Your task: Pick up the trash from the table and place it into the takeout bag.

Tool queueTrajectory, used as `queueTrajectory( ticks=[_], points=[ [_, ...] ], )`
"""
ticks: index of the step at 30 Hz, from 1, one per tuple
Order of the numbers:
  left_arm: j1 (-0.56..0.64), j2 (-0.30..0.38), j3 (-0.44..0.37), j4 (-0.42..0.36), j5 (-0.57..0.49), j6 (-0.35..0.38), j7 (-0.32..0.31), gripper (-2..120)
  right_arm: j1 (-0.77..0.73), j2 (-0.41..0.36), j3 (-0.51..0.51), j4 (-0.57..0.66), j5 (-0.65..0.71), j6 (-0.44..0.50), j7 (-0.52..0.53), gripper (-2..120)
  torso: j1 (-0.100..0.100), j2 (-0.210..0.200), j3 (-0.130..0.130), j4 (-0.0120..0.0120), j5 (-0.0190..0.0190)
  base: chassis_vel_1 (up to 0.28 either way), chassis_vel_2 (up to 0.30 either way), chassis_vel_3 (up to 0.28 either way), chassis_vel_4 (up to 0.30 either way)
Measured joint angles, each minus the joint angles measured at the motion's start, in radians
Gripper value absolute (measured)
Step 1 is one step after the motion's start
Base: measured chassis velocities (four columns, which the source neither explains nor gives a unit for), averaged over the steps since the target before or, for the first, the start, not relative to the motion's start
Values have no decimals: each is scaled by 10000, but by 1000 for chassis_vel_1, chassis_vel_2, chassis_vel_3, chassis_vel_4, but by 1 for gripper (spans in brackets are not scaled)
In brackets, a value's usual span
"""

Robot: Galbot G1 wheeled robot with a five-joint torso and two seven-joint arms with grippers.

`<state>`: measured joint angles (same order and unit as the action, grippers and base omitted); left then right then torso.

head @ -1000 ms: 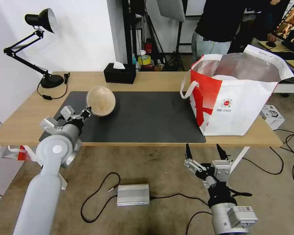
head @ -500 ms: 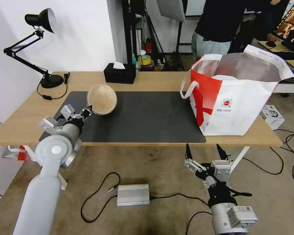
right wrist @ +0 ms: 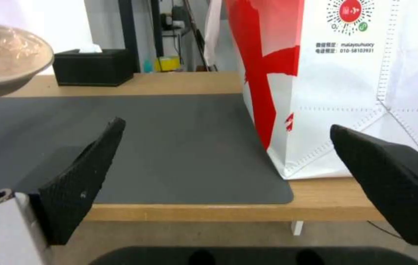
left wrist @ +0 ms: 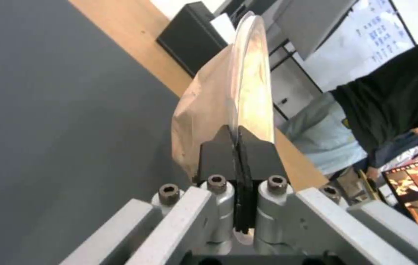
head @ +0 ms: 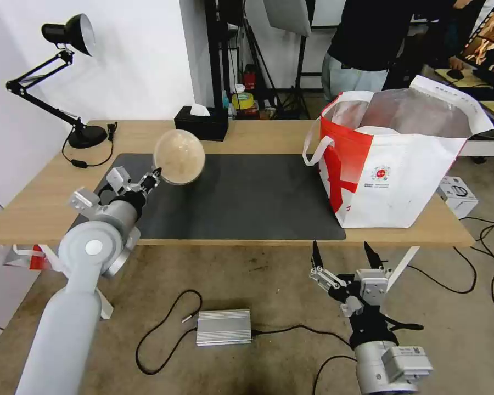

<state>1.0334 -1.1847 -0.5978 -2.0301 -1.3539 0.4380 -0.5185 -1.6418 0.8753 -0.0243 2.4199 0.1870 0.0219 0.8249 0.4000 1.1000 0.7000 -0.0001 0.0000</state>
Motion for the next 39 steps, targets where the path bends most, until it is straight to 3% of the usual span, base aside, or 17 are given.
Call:
queueTrajectory(
  ticks=[23,39],
  points=[
    [-881,716,226,229,-122,-141,877,0,0,0,0,0,0,0,0,100,0,0,0,1,0,0,0,0,0],
    [-1897,1478,767,391,-370,-308,1060,0,0,0,0,-1,0,0,0,100,0,0,0,-1,0,0,0,0,0]
  ],
)
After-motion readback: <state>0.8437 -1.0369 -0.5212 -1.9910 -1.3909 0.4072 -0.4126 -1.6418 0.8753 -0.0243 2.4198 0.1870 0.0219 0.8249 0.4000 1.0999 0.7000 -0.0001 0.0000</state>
